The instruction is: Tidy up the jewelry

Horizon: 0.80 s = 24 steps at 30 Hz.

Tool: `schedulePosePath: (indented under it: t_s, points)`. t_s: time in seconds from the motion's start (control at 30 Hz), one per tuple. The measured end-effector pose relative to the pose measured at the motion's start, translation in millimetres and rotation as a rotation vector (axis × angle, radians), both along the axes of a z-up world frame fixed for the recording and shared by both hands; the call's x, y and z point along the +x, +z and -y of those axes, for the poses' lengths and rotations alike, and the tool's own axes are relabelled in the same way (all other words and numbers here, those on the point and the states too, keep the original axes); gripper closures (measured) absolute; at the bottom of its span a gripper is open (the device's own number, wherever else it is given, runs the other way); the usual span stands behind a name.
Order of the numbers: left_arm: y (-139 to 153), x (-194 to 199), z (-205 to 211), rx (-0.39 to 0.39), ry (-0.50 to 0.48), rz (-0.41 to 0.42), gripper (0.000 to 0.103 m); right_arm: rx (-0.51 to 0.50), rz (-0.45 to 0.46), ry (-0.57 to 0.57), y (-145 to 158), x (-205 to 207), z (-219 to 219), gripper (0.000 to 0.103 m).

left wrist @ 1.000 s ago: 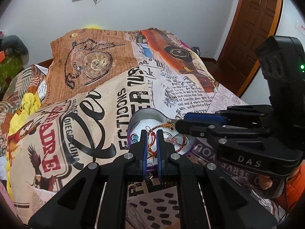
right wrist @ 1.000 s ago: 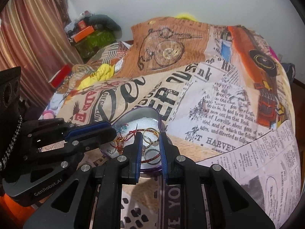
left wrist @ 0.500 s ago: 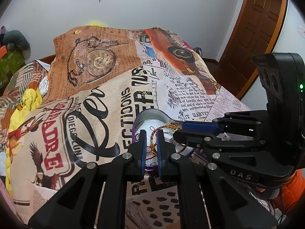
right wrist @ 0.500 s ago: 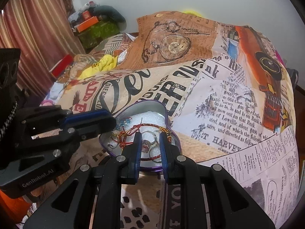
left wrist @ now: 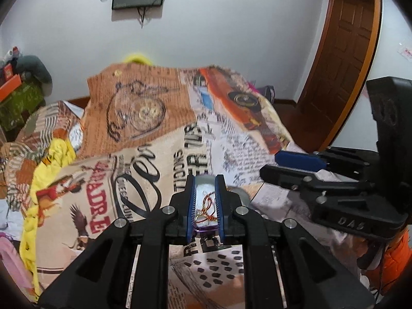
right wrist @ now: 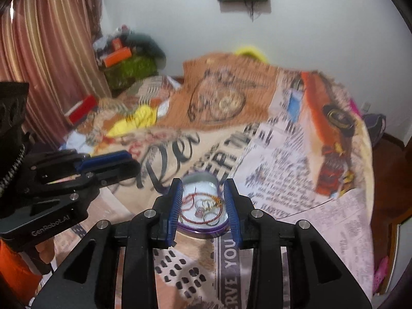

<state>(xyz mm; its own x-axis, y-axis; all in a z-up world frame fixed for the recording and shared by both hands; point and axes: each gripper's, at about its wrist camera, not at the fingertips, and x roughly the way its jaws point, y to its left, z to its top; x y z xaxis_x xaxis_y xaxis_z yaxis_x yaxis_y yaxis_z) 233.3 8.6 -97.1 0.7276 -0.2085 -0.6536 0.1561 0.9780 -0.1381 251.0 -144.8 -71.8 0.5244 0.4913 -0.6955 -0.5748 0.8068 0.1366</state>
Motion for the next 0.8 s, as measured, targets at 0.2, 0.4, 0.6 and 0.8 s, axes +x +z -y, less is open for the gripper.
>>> schedulePosePath:
  t_s: [0.2,0.4,0.6,0.8]
  points:
    - [55.5,-39.0,9.8,0.030,0.011,0.149,0.090,0.080,0.206,-0.071,68.9,-46.5,22.8,0.073]
    - [112.8,-98.3,20.9,0.051,0.042,0.358,0.077,0.171,0.446,-0.130,128.1,-111.6,42.5,0.073]
    - [138.9,-159.2,31.8,0.074,0.118,0.544,0.049,0.217,0.638,-0.215,157.7,-176.6,54.0,0.049]
    - [143.8,-191.8,36.3,0.077,0.174,0.608,0.008,0.221,0.731,-0.303,164.1,-213.8,50.9,0.016]
